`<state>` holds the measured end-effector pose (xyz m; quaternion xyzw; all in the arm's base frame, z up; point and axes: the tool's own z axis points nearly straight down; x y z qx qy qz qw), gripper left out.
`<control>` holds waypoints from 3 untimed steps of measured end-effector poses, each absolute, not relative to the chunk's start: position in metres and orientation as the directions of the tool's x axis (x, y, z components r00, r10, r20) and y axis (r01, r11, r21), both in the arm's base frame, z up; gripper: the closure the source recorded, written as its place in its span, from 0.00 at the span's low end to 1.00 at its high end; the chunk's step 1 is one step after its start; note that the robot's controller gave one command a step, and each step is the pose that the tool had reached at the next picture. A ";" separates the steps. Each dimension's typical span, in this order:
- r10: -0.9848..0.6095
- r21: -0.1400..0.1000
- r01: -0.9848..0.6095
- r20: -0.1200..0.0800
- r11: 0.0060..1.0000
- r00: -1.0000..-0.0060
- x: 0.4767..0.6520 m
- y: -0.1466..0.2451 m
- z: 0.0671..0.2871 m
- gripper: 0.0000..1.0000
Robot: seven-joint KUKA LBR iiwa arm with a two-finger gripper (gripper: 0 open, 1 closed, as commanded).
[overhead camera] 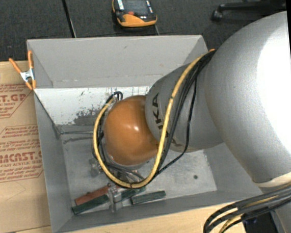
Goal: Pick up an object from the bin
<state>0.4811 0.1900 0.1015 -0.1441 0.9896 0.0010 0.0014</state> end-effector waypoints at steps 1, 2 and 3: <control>-0.350 0.001 -0.350 -0.001 0.937 -0.937 0.487 0.189 0.073 1.00; -0.350 0.002 -0.350 -0.001 0.937 -0.937 0.487 0.189 0.073 1.00; -0.350 0.002 -0.350 -0.001 0.937 -0.937 0.487 0.190 0.073 1.00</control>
Offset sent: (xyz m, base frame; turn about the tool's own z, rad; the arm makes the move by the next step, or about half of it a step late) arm 0.0000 0.0000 0.0000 0.0000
